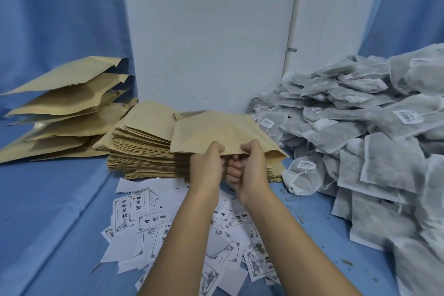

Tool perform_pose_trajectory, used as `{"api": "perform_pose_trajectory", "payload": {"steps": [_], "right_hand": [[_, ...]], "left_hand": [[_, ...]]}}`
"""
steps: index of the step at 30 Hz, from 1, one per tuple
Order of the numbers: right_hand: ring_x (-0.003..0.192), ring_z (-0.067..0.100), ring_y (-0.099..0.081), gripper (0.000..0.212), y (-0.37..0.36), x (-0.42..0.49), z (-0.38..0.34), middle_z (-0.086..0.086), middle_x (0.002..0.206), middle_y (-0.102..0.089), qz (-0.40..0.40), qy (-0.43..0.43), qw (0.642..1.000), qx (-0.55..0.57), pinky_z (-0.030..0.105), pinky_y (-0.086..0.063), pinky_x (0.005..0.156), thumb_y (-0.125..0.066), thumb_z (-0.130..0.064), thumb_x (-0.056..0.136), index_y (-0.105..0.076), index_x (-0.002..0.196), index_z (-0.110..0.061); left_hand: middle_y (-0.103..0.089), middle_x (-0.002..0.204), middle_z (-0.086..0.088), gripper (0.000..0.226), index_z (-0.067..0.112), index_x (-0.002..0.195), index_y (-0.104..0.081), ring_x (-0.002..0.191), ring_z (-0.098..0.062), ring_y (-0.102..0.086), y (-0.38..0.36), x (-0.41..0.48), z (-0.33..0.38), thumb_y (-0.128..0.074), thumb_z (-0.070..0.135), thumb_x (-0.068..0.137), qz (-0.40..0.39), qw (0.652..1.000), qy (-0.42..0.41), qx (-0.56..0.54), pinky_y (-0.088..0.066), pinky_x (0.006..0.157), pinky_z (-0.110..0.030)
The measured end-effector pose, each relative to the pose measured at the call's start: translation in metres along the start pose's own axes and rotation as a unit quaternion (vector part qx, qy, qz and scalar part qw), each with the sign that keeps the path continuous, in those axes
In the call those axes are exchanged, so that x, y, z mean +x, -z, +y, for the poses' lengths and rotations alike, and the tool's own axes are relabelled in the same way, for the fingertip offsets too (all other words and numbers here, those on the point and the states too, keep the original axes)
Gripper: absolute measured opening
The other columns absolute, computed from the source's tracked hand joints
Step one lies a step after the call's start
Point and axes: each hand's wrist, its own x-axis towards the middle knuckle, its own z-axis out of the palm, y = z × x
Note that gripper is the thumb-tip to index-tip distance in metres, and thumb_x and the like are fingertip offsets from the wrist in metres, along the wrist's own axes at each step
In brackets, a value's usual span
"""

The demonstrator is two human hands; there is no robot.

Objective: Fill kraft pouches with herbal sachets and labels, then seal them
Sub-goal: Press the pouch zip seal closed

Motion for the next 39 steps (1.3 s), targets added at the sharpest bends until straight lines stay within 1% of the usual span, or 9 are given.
{"api": "perform_pose_trajectory", "payload": {"steps": [5, 9, 14, 19, 22, 26, 32, 35, 39], "right_hand": [[0.028, 0.007, -0.014, 0.029, 0.002, 0.007, 0.003, -0.007, 0.036, -0.024, 0.01, 0.005, 1.0, 0.025, 0.017, -0.011, 0.03, -0.037, -0.016, 0.084, -0.028, 0.057, -0.019], [0.027, 0.007, -0.016, 0.034, 0.002, 0.005, 0.002, -0.006, 0.034, -0.027, -0.029, -0.026, 0.999, -0.013, 0.015, -0.013, 0.03, -0.036, -0.02, 0.086, -0.032, 0.052, -0.016], [0.03, 0.007, -0.014, 0.028, 0.003, 0.009, 0.002, -0.008, 0.038, -0.023, 0.039, 0.007, 0.999, 0.036, 0.016, -0.008, 0.033, -0.042, -0.014, 0.083, -0.03, 0.058, -0.018], [0.024, 0.007, -0.017, 0.034, 0.0, 0.003, 0.005, -0.005, 0.031, -0.028, -0.004, -0.022, 1.0, -0.017, 0.015, -0.013, 0.029, -0.039, -0.014, 0.084, -0.029, 0.051, -0.017], [0.026, 0.007, -0.016, 0.032, -0.001, 0.003, 0.007, -0.006, 0.032, -0.028, -0.032, -0.039, 0.999, -0.015, 0.015, -0.012, 0.03, -0.039, -0.019, 0.084, -0.03, 0.054, -0.017], [0.031, 0.007, -0.014, 0.026, 0.003, 0.008, 0.009, -0.007, 0.04, -0.022, 0.016, -0.012, 1.0, 0.009, 0.016, -0.01, 0.031, -0.043, -0.015, 0.083, -0.03, 0.06, -0.018], [0.027, 0.007, -0.019, 0.042, 0.004, 0.007, 0.008, -0.002, 0.036, -0.036, -0.02, -0.021, 0.999, -0.033, 0.015, -0.014, 0.031, -0.042, -0.017, 0.083, -0.041, 0.041, -0.015], [0.032, 0.007, -0.014, 0.03, 0.005, 0.007, 0.006, -0.008, 0.039, -0.023, 0.01, -0.015, 1.0, -0.016, 0.017, -0.011, 0.032, -0.045, -0.017, 0.082, -0.034, 0.055, -0.018], [0.031, 0.007, -0.015, 0.028, 0.006, 0.009, 0.009, -0.007, 0.037, -0.024, 0.003, -0.006, 1.0, -0.018, 0.018, -0.012, 0.032, -0.045, -0.01, 0.082, -0.03, 0.059, -0.018]], "left_hand": [[-0.034, 0.041, 0.005, 0.028, 0.014, 0.057, -0.041, 0.037, -0.01, -0.028, 0.0, 0.0, -0.001, -0.053, 0.012, 0.083, 0.01, 1.0, 0.012, -0.015, -0.023, 0.039, -0.019], [-0.039, 0.036, 0.006, 0.029, 0.01, 0.057, -0.05, 0.029, -0.007, -0.029, 0.004, -0.001, 0.003, -0.053, 0.015, 0.085, -0.037, 0.998, 0.029, 0.035, -0.024, 0.036, -0.015], [-0.036, 0.043, 0.004, 0.026, 0.013, 0.06, -0.043, 0.035, -0.007, -0.028, 0.009, 0.005, 0.005, -0.055, 0.012, 0.083, 0.021, 1.0, 0.001, 0.013, -0.024, 0.035, -0.016], [-0.039, 0.035, 0.004, 0.032, 0.01, 0.053, -0.047, 0.028, -0.009, -0.031, 0.004, -0.003, 0.001, -0.054, 0.014, 0.084, -0.036, 0.998, 0.036, 0.035, -0.026, 0.034, -0.015], [-0.038, 0.033, 0.005, 0.033, 0.01, 0.051, -0.045, 0.026, -0.008, -0.03, 0.005, -0.002, 0.003, -0.054, 0.01, 0.083, -0.009, 1.0, 0.021, 0.022, -0.024, 0.032, -0.011], [-0.033, 0.04, 0.004, 0.026, 0.013, 0.06, -0.041, 0.033, -0.009, -0.025, 0.009, 0.004, 0.004, -0.056, 0.01, 0.082, 0.023, 1.0, 0.019, 0.002, -0.022, 0.036, -0.017], [-0.035, 0.036, 0.004, 0.032, 0.011, 0.052, -0.046, 0.032, -0.01, -0.027, 0.007, 0.003, 0.001, -0.054, 0.014, 0.083, -0.031, 0.998, 0.041, 0.047, -0.025, 0.043, -0.022], [-0.031, 0.038, 0.005, 0.028, 0.013, 0.059, -0.041, 0.034, -0.009, -0.022, 0.011, 0.006, 0.003, -0.053, 0.009, 0.083, -0.002, 1.0, 0.017, 0.004, -0.019, 0.037, -0.019], [-0.03, 0.047, -0.001, 0.027, 0.015, 0.06, -0.039, 0.039, -0.012, -0.022, 0.009, 0.004, 0.001, -0.053, 0.014, 0.083, -0.004, 0.999, 0.024, 0.035, -0.02, 0.038, -0.019]]}}
